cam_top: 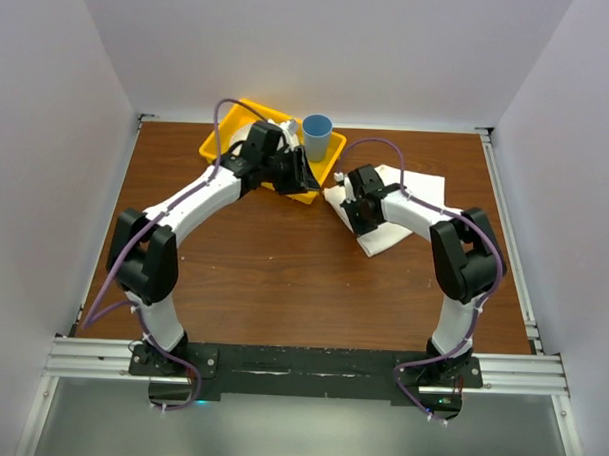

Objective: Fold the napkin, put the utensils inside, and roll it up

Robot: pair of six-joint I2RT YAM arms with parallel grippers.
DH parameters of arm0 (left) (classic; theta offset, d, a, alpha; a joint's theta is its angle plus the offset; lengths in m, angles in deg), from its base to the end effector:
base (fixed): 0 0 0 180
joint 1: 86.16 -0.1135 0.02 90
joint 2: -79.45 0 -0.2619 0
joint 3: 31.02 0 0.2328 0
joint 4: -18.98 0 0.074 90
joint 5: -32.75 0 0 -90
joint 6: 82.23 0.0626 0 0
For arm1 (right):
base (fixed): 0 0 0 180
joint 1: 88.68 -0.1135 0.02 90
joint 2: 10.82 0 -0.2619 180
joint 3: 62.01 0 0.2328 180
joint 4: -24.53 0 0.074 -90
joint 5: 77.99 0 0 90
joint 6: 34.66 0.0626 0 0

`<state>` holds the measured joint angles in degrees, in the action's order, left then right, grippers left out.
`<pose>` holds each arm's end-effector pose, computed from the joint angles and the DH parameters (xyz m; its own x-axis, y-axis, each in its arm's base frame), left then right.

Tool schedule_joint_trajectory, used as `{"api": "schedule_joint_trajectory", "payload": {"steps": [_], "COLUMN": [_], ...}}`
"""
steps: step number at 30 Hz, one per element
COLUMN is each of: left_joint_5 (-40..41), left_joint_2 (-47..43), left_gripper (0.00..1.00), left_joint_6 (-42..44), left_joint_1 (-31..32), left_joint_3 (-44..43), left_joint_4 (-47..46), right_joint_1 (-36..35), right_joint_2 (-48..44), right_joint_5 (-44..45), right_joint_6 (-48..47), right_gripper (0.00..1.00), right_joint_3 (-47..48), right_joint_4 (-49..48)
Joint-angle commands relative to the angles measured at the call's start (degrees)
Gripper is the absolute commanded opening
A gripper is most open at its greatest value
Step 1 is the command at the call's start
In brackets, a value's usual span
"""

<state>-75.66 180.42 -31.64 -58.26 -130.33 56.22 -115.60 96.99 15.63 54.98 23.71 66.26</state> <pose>0.3499 -0.2076 0.2801 -0.8486 -0.2323 -0.4754 0.1585 0.7456 -0.6473 0.3371 0.1667 0.1528 -0.7975 -0.4120 -0.4408 -0.4320 0.8999 -0.0594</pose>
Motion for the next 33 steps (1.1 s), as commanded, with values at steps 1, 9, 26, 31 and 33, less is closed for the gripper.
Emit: {"api": "schedule_joint_trajectory", "payload": {"steps": [1,9,26,31,33], "left_joint_5": [-5.75,-7.43,-4.09,-2.76,-3.21], "left_joint_2": [2.83,8.45,18.03,21.37,22.16], "left_gripper": [0.48,0.53,0.70,0.74,0.74], "left_joint_6": [-1.88,-8.03,-29.13,-31.24,-32.21], "left_joint_1": [2.33,5.93,7.61,7.87,8.05], "left_joint_3": [0.36,-0.17,1.50,1.06,1.15], "left_joint_4": [-5.78,-10.00,-13.95,-16.14,-17.55], "right_joint_1": [3.09,9.42,12.15,12.15,12.06], "right_joint_2": [-1.11,-1.29,-3.31,-4.27,-4.36], "right_joint_5": [-13.09,-24.18,-28.58,-28.75,-28.75], "right_joint_6": [5.19,5.81,7.04,7.04,6.69], "right_gripper": [0.00,0.00,0.00,0.00,0.00], "right_joint_3": [1.63,0.58,-1.35,-0.82,-0.73], "right_joint_4": [5.12,4.06,3.89,4.76,5.20]}}
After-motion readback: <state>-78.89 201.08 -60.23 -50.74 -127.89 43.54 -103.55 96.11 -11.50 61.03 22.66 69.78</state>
